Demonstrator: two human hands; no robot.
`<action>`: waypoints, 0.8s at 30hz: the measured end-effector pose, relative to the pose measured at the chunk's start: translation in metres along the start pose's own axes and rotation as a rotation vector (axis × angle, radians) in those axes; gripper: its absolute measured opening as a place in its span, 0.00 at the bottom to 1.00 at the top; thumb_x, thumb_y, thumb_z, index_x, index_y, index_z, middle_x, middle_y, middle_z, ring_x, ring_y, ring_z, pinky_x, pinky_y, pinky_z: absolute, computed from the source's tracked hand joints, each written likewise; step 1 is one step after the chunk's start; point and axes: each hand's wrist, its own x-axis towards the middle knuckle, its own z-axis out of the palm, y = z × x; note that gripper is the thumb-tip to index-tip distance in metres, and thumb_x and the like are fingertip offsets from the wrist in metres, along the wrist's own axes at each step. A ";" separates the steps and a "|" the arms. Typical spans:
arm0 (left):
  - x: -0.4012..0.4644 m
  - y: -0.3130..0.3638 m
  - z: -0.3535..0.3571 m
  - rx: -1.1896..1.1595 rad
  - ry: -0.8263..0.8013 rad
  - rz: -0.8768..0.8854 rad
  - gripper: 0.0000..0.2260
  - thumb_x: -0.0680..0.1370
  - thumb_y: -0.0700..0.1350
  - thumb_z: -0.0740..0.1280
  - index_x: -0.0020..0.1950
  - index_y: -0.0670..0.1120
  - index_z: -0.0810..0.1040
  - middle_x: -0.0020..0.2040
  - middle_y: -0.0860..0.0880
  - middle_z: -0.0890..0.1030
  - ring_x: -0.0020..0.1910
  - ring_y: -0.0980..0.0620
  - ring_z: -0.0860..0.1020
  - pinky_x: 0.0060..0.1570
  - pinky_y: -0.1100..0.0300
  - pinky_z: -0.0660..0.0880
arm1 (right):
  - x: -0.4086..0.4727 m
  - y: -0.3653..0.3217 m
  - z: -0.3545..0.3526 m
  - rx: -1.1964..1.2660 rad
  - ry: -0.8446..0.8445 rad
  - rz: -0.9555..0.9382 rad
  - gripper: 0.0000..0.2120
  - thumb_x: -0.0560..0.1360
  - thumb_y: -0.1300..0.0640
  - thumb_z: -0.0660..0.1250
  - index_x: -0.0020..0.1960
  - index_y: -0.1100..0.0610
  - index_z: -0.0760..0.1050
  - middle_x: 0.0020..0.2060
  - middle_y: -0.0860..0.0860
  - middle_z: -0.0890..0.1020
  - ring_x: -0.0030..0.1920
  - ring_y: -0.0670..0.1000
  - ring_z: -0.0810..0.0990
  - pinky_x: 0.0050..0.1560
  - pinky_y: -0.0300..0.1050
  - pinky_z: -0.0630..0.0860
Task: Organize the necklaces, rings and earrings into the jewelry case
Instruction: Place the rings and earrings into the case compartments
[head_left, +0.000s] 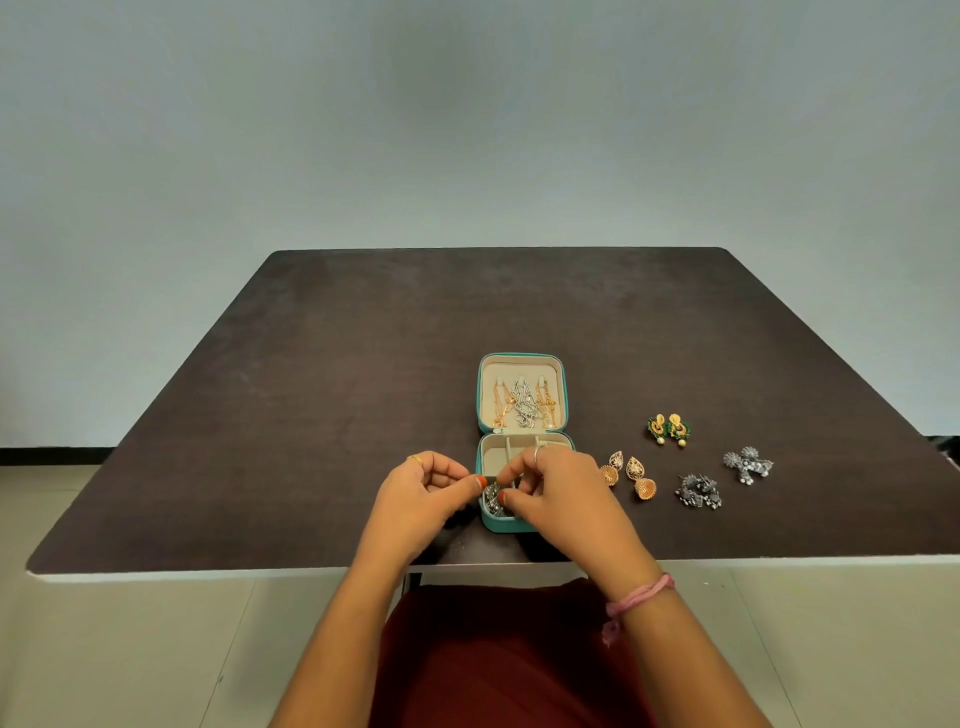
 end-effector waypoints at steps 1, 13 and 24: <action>0.000 0.000 0.000 0.001 0.000 0.000 0.07 0.71 0.43 0.74 0.45 0.43 0.79 0.37 0.47 0.81 0.35 0.55 0.77 0.38 0.60 0.75 | 0.000 -0.001 0.000 -0.028 -0.008 -0.005 0.05 0.74 0.55 0.69 0.48 0.48 0.81 0.37 0.45 0.79 0.39 0.43 0.77 0.45 0.40 0.76; 0.000 0.004 0.001 -0.043 0.016 -0.037 0.04 0.75 0.43 0.70 0.46 0.42 0.80 0.42 0.44 0.84 0.35 0.56 0.77 0.37 0.64 0.75 | -0.006 0.007 -0.024 -0.024 0.002 -0.031 0.09 0.76 0.57 0.64 0.51 0.50 0.83 0.40 0.42 0.78 0.35 0.37 0.72 0.33 0.23 0.66; 0.003 0.017 0.007 -0.004 0.037 -0.042 0.05 0.76 0.47 0.68 0.47 0.46 0.80 0.47 0.46 0.83 0.38 0.55 0.77 0.37 0.61 0.73 | -0.011 0.027 -0.035 0.261 0.090 0.020 0.05 0.74 0.58 0.69 0.46 0.49 0.81 0.37 0.48 0.82 0.32 0.39 0.75 0.37 0.30 0.73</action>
